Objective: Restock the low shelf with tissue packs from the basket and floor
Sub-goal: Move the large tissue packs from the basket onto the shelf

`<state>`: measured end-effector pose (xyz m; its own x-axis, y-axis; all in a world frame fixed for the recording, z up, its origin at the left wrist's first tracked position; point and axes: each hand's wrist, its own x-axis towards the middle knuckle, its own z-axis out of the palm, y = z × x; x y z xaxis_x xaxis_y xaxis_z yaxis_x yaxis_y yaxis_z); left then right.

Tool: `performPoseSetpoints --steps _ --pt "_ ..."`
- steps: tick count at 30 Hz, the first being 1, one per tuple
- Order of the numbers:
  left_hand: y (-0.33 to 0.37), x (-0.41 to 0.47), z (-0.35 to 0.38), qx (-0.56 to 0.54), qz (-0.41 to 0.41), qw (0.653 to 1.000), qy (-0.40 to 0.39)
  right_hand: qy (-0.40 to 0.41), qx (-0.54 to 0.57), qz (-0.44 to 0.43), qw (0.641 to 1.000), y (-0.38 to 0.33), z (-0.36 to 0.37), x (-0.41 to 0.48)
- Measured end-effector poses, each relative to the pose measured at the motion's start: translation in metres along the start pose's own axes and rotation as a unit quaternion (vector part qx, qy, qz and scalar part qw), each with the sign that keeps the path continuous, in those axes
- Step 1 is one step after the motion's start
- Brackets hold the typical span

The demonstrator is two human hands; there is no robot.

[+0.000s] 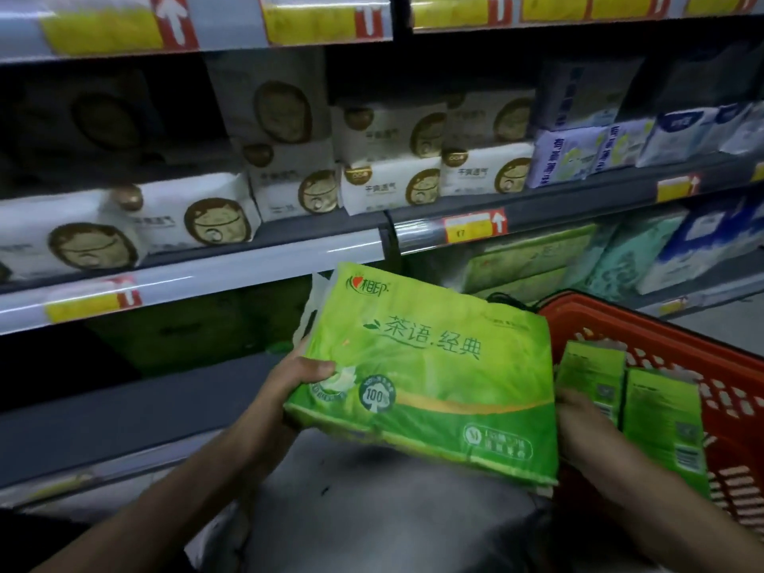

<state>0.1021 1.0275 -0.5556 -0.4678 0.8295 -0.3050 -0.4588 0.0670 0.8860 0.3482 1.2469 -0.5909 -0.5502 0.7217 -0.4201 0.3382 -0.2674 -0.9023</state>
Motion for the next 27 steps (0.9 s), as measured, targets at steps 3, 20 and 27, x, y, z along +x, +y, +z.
performPoseSetpoints --steps 3,20,27 --pt "-0.019 -0.008 -0.016 -0.044 -0.042 0.998 0.022 -0.071 0.194 0.134 0.969 -0.008 0.016 -0.003" --pt "-0.062 0.027 -0.072 0.003 -0.162 0.984 0.079 -0.139 0.12 0.161 0.97 0.001 0.055 0.01" --pt "-0.078 0.046 -0.079 0.013 -0.16 0.973 0.169 -0.087 0.097 0.096 0.987 0.012 0.064 0.019"
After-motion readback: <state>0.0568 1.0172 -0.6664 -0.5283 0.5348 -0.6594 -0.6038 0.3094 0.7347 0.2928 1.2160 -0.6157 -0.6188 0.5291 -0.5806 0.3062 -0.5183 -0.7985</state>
